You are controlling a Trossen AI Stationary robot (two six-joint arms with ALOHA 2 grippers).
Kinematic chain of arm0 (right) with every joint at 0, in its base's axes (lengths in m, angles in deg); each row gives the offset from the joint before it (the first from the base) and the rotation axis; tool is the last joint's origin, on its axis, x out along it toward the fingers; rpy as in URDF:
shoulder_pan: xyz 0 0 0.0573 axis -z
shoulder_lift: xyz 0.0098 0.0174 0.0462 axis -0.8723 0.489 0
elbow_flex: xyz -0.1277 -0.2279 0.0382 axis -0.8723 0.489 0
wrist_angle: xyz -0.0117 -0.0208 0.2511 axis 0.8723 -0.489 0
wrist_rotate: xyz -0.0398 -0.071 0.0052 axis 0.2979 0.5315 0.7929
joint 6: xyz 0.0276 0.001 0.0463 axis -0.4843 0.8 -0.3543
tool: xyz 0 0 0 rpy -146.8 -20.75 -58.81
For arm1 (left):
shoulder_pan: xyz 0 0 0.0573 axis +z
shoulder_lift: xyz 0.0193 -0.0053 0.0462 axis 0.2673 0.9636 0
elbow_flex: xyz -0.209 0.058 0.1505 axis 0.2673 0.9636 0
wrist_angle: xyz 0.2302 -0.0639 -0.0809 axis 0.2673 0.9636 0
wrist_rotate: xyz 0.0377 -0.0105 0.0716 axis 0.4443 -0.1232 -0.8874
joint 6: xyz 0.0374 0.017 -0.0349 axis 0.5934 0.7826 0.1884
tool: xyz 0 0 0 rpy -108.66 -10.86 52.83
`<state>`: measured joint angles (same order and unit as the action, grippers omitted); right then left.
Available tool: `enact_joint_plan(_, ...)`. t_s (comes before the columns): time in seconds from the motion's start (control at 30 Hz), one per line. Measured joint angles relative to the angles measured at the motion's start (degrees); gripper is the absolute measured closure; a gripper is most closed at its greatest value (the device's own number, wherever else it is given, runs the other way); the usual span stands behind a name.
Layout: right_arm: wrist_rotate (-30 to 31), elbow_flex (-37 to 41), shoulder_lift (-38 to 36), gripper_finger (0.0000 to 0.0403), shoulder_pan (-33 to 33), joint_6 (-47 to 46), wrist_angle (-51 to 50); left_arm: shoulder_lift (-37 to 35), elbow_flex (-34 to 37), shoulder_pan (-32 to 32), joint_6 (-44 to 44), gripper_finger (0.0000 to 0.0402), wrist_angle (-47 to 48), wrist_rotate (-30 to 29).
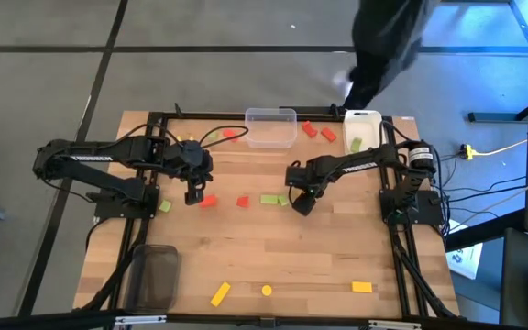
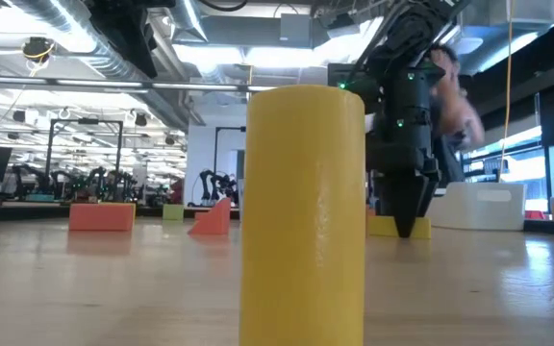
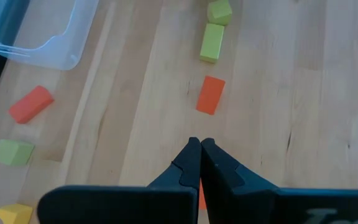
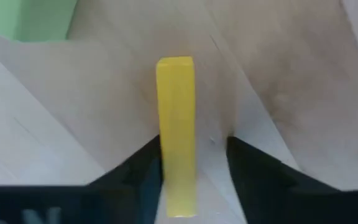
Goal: Sort & place blocks by color
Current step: Put the yellow cylindrical block into the transparent bin
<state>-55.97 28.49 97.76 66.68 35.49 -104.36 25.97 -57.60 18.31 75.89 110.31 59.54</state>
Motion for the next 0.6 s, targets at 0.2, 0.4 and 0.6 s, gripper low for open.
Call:
enact_joint_plan(0.2,0.5,0.0,-0.1,0.0353,0.0,0.5,-0.2,0.0,0.0,0.0,0.0,0.0401,0.0,0.0)
enact_joint_plan(0.4,4.0,-4.3,-0.9,0.0352,0.0,2.0,-4.5,0.0,0.0,0.0,0.0,0.0401,0.0,0.0)
enact_joint_plan(0.6,7.8,-15.0,-1.3,0.0352,1.5,6.6,-11.2,0.0,0.0,0.0,0.0,0.0401,0.0,0.0)
